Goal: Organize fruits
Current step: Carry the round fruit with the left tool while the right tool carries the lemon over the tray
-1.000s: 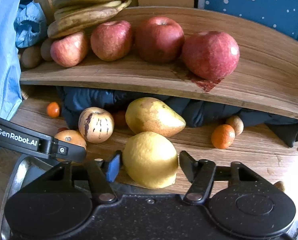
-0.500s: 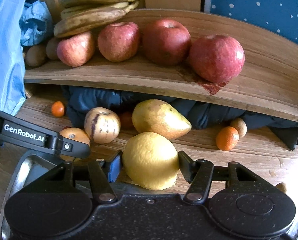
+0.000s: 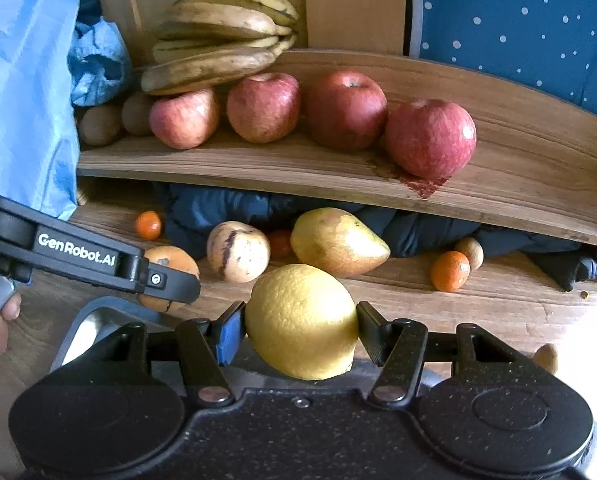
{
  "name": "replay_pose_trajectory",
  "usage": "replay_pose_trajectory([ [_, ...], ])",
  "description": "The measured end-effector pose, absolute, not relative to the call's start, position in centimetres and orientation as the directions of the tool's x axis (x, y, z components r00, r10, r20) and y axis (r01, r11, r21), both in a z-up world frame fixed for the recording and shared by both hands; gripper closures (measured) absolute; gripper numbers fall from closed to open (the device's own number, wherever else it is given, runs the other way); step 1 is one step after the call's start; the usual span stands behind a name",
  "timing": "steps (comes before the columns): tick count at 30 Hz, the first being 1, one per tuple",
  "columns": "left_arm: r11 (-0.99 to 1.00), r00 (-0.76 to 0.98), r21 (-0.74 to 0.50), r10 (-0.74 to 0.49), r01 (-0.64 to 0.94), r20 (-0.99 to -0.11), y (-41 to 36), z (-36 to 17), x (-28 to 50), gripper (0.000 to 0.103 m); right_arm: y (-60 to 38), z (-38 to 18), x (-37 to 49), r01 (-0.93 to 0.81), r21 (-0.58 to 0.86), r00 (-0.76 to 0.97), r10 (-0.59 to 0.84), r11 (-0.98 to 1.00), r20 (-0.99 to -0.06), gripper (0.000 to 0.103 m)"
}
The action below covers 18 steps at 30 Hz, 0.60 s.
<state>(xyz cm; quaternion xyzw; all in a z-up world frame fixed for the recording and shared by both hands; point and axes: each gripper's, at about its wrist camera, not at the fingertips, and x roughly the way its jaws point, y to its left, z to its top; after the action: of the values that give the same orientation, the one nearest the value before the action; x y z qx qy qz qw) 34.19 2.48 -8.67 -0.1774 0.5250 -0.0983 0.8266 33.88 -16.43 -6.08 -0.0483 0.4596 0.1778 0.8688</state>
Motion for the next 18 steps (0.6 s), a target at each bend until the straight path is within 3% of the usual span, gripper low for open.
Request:
replay_pose_trajectory([
  [18,0.924,0.435,-0.382,-0.335,-0.023,-0.836,3.2,-8.3,29.1,0.055,-14.1,-4.5,26.9,-0.378,0.095,0.5,0.289,0.921,-0.816,0.042],
])
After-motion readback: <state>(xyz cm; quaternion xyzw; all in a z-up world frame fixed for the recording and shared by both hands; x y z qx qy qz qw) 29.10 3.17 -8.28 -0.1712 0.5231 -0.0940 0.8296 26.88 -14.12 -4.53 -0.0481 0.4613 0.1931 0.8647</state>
